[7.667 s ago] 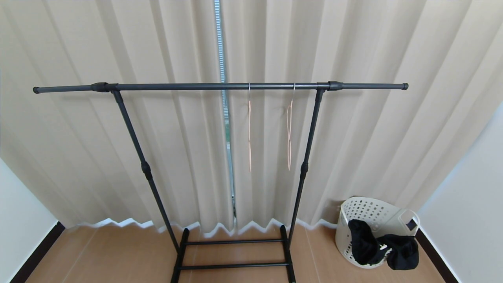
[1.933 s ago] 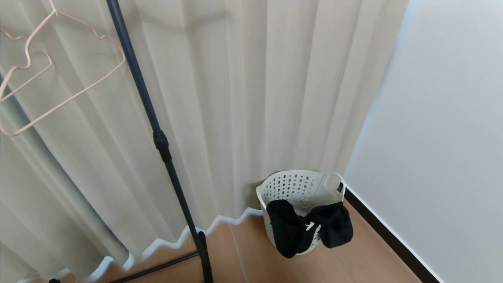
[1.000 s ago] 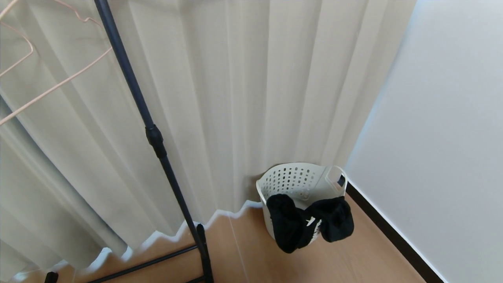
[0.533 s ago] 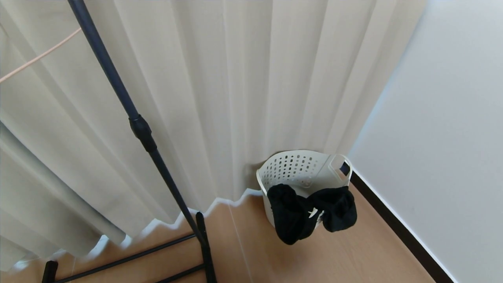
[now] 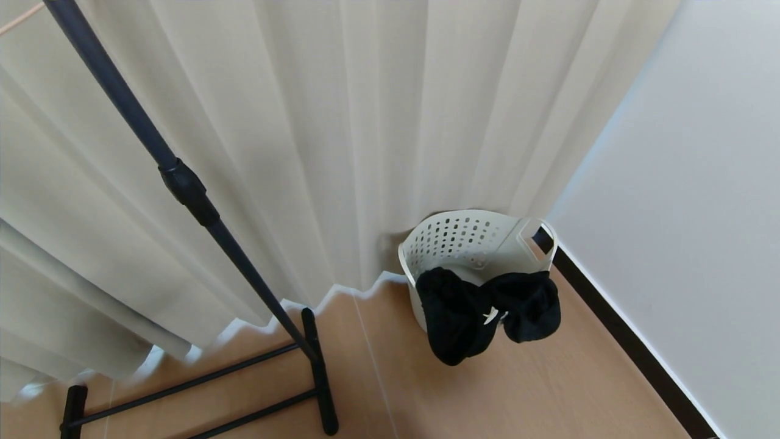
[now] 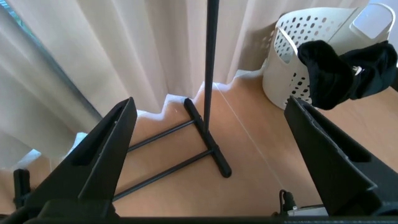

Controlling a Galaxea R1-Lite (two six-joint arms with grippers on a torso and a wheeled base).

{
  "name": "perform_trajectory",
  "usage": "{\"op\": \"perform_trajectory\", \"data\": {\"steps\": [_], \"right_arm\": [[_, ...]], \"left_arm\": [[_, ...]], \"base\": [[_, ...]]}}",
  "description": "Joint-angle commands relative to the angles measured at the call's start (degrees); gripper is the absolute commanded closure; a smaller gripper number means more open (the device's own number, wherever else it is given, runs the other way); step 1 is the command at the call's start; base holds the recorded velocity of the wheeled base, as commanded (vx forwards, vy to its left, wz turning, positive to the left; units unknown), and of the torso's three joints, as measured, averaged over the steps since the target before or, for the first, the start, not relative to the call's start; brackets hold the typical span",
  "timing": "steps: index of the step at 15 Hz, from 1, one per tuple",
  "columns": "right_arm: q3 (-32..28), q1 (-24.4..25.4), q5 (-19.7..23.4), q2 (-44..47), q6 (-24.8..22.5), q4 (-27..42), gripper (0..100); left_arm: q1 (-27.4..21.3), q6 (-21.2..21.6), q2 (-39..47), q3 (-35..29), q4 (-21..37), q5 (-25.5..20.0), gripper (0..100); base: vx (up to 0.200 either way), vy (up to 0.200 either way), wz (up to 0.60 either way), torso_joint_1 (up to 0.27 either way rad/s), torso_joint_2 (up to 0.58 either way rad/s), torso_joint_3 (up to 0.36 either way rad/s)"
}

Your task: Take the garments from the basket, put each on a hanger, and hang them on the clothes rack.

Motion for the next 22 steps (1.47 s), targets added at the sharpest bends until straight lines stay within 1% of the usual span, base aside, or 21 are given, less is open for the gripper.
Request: {"op": "perform_trajectory", "data": {"steps": [1,9,11,12,13,14,15,16,18,19,20,21,22], "right_arm": [[0.0,0.0,0.0,0.0,0.0,0.2,0],[0.0,0.0,0.0,0.1,-0.1,0.3,0],[0.0,3.1,0.6,9.8,-0.1,0.3,0],[0.0,6.8,2.1,16.3,-0.1,-0.4,0],[-0.7,11.3,2.2,23.6,-0.1,-1.2,0],[-4.2,14.7,2.2,30.8,-0.2,-1.3,0],[-8.6,16.9,2.2,38.0,-0.5,-1.3,0],[-13.9,18.7,2.1,46.7,-2.5,-1.3,0],[-23.3,19.8,2.1,60.1,-9.7,-1.4,0],[-29.2,20.0,1.9,68.0,-14.2,-1.3,0],[-35.2,21.4,1.5,74.8,-18.4,-1.3,0],[-39.5,22.6,1.2,80.5,-20.3,-1.3,0],[-45.3,24.3,-0.1,87.4,-22.6,-1.3,0]], "left_arm": [[0.0,-0.1,0.0,0.0,0.0,0.0,0],[-0.1,0.4,0.0,0.0,0.0,-0.2,0],[0.0,0.0,0.0,0.0,0.0,0.0,0],[0.0,0.1,0.0,0.0,0.0,0.0,0],[0.0,0.0,0.0,0.0,0.0,0.0,0],[0.0,0.1,0.0,0.0,0.0,0.0,0],[0.0,0.1,0.0,0.0,0.0,0.0,0],[0.0,0.0,0.0,0.0,0.0,0.0,0],[0.0,0.0,0.0,0.0,0.0,0.0,0],[0.0,0.0,0.0,0.0,0.0,0.0,0],[0.0,0.0,0.0,0.0,0.0,0.0,0],[0.0,0.0,0.0,0.0,0.0,0.0,0],[0.0,0.0,0.0,0.0,0.0,0.0,0]], "base": [[0.000,0.000,0.00,0.007,0.00,-0.198],[0.000,0.000,0.00,0.002,0.00,-0.195],[0.000,0.000,0.00,0.005,0.00,-0.105],[0.000,0.000,0.00,0.000,0.00,0.000],[0.000,0.000,0.00,0.000,0.00,0.000],[0.000,0.000,0.00,0.000,0.00,0.000],[0.000,0.000,0.00,0.000,0.00,0.000],[0.000,0.000,0.00,0.000,0.00,0.000],[0.000,0.000,0.00,0.000,0.00,0.000],[0.000,0.000,0.00,0.000,0.00,0.000],[0.000,0.000,0.00,0.000,0.00,0.000],[0.000,0.000,0.00,0.000,0.00,0.000],[0.000,0.000,0.00,0.000,0.00,0.000]]}}
